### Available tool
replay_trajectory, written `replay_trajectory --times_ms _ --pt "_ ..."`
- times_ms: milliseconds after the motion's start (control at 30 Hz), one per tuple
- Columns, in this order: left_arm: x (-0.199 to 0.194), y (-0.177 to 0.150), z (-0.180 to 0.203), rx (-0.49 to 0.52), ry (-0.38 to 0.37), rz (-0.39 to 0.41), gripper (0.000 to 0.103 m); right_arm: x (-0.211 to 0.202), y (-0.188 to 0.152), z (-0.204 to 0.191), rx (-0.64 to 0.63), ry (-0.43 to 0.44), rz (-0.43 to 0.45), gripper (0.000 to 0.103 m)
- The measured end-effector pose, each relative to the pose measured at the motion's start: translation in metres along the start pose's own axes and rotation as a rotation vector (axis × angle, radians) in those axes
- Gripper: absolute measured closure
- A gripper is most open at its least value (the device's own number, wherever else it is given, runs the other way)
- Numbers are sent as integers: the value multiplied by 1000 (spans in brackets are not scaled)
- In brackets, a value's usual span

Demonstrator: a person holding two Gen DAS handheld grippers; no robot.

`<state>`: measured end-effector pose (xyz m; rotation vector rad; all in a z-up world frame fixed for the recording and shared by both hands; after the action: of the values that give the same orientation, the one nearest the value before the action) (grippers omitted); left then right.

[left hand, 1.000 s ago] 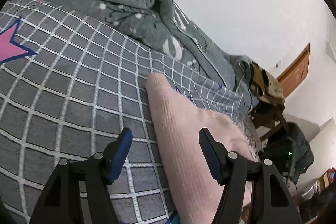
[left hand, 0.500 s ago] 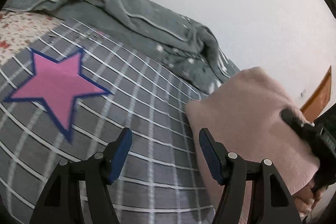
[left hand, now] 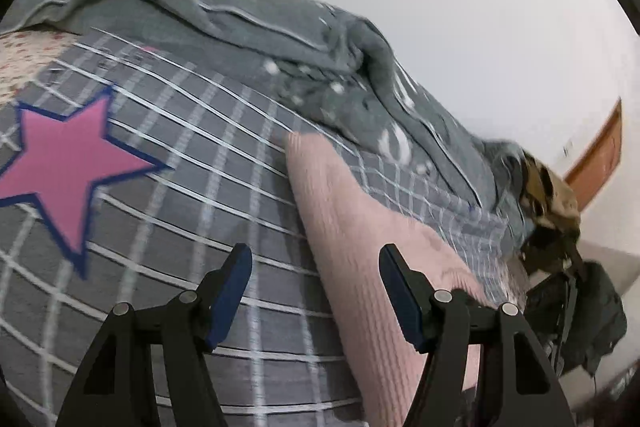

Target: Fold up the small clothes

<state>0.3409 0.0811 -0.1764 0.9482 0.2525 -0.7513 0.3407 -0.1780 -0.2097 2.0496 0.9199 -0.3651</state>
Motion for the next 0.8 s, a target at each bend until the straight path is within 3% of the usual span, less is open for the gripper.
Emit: replay_trajectory --times_ms 233,467,567,667,800 --pt "20 -22 26 25 -44 -86 40 -7 0 -9 -119 -8 -21 70" --pt "19 -30 24 2 -36 -95 40 13 16 -44 -271 0 15 77" --pt "19 -30 22 -4 -28 -94 40 33 15 -42 -283 -15 -42 77" --pt "22 -32 20 -11 -14 -106 40 36 9 -30 -316 -63 -96 69" --pt "24 -34 20 -7 -1 -112 40 -6 13 -22 -363 -98 -20 59"
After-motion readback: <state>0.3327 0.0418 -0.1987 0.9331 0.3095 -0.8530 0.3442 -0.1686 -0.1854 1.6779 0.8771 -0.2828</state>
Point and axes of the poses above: each gripper's, at about its wrist camera, not at the fingertips, and x roughly the way its jaws point, z to its right, y to its top, the point moved 10 cm from there along x, roughly the way its jaws point, and after that the axes turned 1 degree about -y, right-handed, at the moved point
